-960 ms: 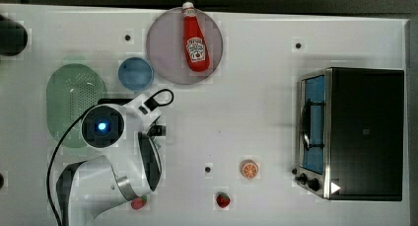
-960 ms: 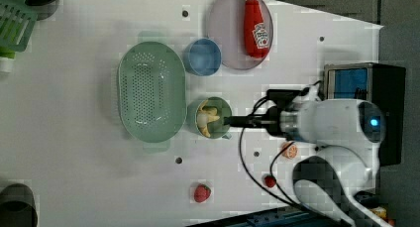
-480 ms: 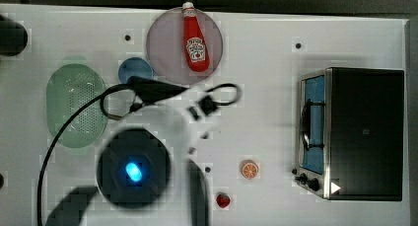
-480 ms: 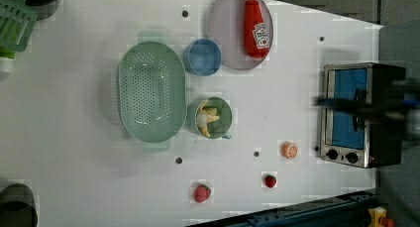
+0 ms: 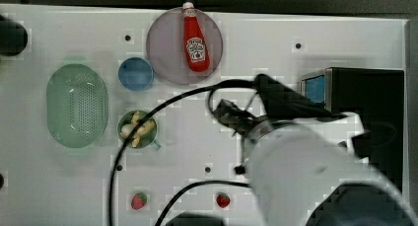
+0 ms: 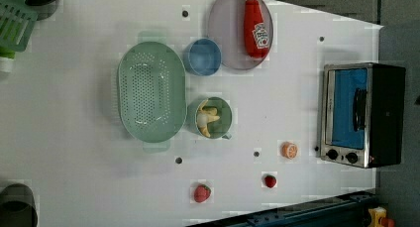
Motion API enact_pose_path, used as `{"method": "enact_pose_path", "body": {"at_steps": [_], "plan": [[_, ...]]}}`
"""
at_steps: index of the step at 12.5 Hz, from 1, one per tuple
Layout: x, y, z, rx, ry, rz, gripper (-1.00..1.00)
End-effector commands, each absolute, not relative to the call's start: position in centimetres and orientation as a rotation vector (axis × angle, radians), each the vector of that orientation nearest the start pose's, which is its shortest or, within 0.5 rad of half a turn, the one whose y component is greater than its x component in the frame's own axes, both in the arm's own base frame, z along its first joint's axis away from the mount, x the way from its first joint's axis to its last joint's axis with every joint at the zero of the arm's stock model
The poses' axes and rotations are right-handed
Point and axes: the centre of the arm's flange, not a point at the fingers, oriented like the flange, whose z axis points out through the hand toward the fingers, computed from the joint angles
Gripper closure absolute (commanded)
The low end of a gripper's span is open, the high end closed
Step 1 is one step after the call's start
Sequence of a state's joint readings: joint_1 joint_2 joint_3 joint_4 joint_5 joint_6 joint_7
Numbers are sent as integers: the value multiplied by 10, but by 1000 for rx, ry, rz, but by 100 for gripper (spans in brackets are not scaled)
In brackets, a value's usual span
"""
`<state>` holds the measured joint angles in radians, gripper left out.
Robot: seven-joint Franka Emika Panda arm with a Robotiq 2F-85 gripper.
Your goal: Pick Banana and place it in mug.
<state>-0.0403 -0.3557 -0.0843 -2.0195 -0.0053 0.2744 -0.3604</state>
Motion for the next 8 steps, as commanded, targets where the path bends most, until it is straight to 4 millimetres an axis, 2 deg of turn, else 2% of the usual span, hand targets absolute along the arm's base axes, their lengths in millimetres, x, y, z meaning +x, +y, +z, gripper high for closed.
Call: {"method": "enact_pose_path", "body": {"at_steps": [1, 5, 8], "plan": [[471, -59, 588, -2864, 1191, -73, -100], [469, -56, 598, -2878, 1241, -48, -100], [467, -55, 595, -2887, 1243, -11, -100]]}}
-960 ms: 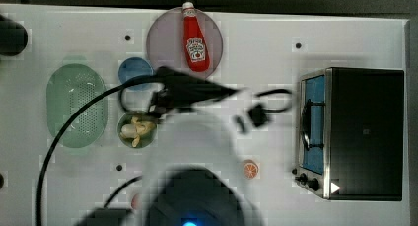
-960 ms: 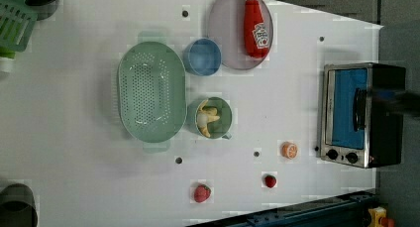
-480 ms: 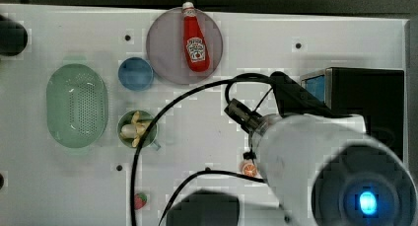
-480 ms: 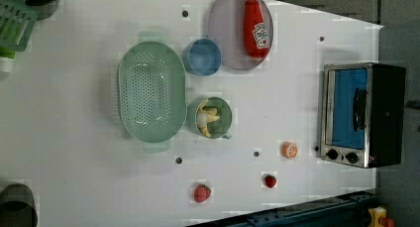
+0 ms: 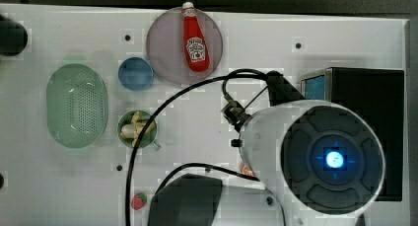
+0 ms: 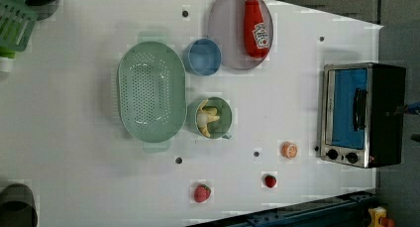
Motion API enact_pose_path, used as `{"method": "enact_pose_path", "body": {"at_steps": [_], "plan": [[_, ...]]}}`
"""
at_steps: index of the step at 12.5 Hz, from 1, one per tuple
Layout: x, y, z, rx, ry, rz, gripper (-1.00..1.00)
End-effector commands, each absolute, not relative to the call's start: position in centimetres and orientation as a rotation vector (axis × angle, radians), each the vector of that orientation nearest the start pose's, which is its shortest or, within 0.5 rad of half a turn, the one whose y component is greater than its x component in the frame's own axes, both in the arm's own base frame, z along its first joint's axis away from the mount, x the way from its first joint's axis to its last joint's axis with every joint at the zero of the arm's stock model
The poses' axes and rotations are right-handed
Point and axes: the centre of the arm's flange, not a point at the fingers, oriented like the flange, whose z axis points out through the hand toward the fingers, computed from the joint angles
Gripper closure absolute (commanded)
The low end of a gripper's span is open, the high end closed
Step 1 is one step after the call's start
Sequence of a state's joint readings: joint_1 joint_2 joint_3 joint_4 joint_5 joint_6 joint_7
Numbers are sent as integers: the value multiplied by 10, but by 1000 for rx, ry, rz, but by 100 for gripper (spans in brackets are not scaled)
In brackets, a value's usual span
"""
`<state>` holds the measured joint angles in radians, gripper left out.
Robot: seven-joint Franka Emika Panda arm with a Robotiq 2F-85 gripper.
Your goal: Pick Banana and place it in mug.
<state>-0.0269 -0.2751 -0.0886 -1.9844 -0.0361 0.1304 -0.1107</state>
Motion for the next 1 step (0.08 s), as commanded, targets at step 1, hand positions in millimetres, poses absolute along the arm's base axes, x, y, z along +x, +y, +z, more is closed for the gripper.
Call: {"method": "enact_pose_path", "body": {"at_steps": [1], "plan": [[465, -53, 593, -2896, 1239, 18, -100]]}}
